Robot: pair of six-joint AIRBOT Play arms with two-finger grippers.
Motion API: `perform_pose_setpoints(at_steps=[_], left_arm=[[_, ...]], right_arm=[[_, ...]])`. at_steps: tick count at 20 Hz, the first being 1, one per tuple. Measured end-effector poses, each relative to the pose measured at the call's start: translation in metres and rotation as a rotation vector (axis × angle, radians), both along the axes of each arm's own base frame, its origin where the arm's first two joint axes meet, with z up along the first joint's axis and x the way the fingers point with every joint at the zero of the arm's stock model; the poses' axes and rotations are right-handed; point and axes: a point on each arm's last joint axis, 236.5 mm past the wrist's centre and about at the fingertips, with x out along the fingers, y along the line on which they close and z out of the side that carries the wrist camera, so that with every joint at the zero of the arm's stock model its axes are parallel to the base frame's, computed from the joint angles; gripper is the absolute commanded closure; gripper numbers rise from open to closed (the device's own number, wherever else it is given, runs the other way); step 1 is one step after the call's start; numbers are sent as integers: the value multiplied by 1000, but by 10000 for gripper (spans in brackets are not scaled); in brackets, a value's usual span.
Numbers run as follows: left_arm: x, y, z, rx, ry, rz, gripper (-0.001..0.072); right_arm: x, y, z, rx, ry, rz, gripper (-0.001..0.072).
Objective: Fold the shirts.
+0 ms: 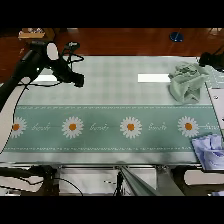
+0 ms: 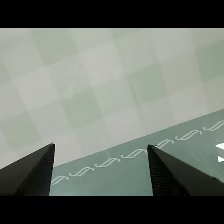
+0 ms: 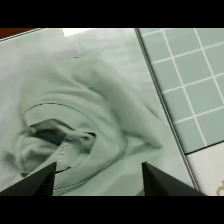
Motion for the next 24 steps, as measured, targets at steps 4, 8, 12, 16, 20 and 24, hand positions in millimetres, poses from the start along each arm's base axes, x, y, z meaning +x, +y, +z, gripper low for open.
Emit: perform_pose_setpoints(at_steps=[4,8,12,16,20,24], left_arm=[[-2,1,-1,3,9,-3,-13],[-3,1,-1,4,13,-3,-13],[-4,1,-1,5,16,-5,31],[0,0,16,4,-15,-33,159],[10,-3,89,-23,-132,-47,159],[-3,0,207,-83,-329,-27,158]], right_arm=[[-5,-20,-43,114,52,-62,129],[-3,-15,-86,195,107,-74,171],[3,-4,-115,232,134,-66,686],[26,6,-70,249,-2,-32,687],[39,34,74,227,-282,110,687],[-5,96,254,229,-621,302,688]])
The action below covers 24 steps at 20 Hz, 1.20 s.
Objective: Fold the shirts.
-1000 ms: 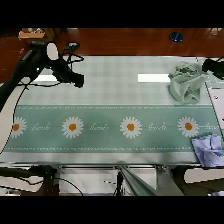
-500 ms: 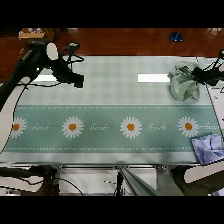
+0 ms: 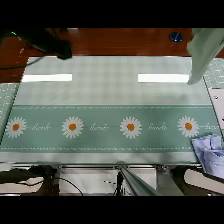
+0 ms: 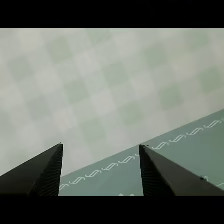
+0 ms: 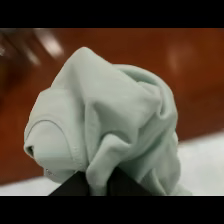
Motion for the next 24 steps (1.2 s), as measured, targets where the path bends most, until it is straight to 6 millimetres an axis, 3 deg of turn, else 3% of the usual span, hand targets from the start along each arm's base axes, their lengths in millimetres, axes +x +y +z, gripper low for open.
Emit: perform_pose_setpoints(at_steps=[2,5,7,10,13,17,20,24], left_arm=[[-25,3,54,-52,-94,9,158],[-75,6,115,-133,-210,-10,158],[-108,11,141,-171,-262,-16,157],[-145,18,163,-199,-310,-22,158],[-167,23,167,-205,-309,-25,158],[-174,24,159,-199,-275,-27,158],[-170,23,147,-187,-236,-26,158],[-161,20,132,-173,-187,-24,159]], right_arm=[[-42,33,67,-3,-132,69,688],[-105,74,128,-44,-254,152,688],[-138,94,144,-82,-277,194,687],[-163,113,141,-114,-247,250,688],[-169,127,117,-122,-147,322,688],[-165,171,46,-166,102,518,688],[-155,222,-27,-250,334,668,688],[-157,316,-128,-364,594,892,686]])
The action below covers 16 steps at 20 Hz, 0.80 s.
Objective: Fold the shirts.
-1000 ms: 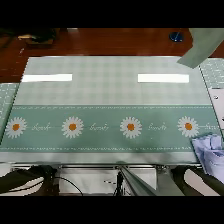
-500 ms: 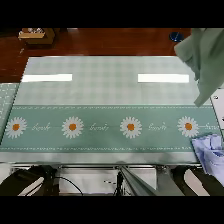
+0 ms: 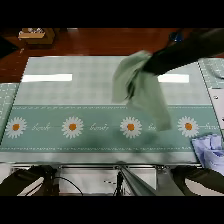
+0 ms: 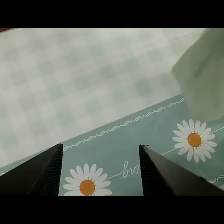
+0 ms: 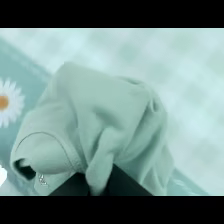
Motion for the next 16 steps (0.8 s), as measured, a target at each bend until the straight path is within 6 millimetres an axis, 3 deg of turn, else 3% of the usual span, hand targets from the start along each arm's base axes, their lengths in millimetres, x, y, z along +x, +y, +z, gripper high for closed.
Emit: perform_pose_setpoints(at_steps=[2,5,7,9,10,12,14,15,16], left_arm=[[5,-1,-6,8,19,-1,159],[13,3,-20,40,50,16,159],[16,6,-33,73,80,12,158],[19,9,-50,113,118,2,158],[20,12,-60,136,140,1,157],[22,17,-83,180,197,2,154],[20,20,-114,216,278,-6,149],[18,21,-131,232,326,-10,80],[16,22,-152,248,377,-16,77]], right_arm=[[-9,47,-47,-58,80,94,667],[-17,97,-100,-100,137,156,400],[-14,110,-118,-111,143,150,305],[-2,106,-115,-104,115,117,226],[9,94,-109,-110,88,88,226],[35,49,-90,-144,32,-1,226],[57,-18,-76,-218,12,-117,227],[64,-57,-72,-253,18,-186,227],[68,-92,-70,-276,33,-253,227]])
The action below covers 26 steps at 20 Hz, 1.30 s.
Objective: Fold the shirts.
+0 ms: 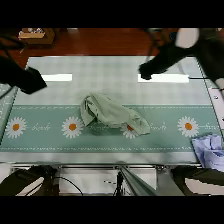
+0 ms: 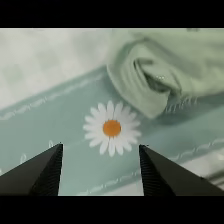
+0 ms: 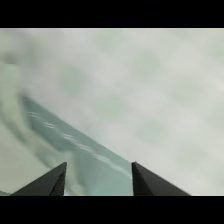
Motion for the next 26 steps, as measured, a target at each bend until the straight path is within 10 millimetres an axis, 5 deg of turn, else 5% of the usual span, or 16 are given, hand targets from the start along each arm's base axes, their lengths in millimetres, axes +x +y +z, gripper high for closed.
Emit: perform_pose_setpoints(at_steps=[3,5,7,14,23,24,26], left_arm=[[-12,2,-68,30,153,-1,17],[-26,-4,-115,-7,256,1,17],[-39,-20,-151,-99,329,-13,17],[-45,-74,-209,-333,304,-102,17],[-28,-97,-265,-317,291,-133,25],[-25,-98,-270,-313,286,-131,100],[-21,-99,-278,-306,282,-122,532]], right_arm=[[-5,-88,-8,18,61,-197,227],[-20,-123,-24,83,126,-294,226],[-38,-138,-45,179,189,-356,226],[-76,-126,-95,425,320,-403,226],[-78,-101,-93,569,331,-379,227],[-78,-99,-92,577,333,-377,227],[-77,-97,-91,590,331,-376,227]])
